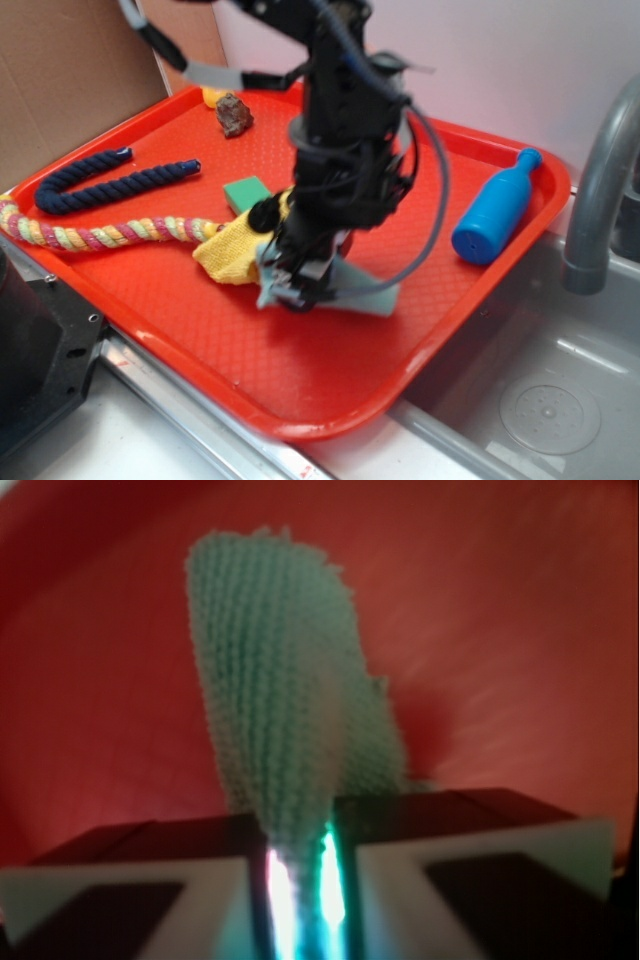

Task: Grab the blue cloth.

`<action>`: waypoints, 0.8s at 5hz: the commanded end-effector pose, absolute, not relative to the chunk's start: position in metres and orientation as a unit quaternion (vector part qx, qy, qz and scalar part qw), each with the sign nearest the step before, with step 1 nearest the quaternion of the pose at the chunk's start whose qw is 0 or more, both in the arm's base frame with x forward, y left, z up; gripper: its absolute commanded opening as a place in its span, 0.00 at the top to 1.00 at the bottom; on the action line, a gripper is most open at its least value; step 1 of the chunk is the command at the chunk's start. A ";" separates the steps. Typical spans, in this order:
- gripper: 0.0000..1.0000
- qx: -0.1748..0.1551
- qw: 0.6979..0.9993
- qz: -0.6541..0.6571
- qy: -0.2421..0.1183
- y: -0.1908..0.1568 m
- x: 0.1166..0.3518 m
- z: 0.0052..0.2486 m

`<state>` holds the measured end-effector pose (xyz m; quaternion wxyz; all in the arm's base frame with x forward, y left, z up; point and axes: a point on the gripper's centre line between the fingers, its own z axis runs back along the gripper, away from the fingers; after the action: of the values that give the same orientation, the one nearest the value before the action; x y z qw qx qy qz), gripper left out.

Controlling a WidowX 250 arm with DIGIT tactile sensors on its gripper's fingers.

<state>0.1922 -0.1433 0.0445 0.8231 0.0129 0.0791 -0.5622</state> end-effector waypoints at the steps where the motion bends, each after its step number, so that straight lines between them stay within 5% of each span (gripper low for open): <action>1: 1.00 0.014 0.889 -0.457 -0.006 -0.148 0.210 0.149; 2: 1.00 -0.010 0.939 -0.343 0.026 -0.120 0.177 0.175; 4: 1.00 -0.013 0.995 -0.101 -0.011 -0.077 0.101 0.201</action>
<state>0.1181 -0.0601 0.2041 0.9937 -0.0101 -0.0078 -0.1116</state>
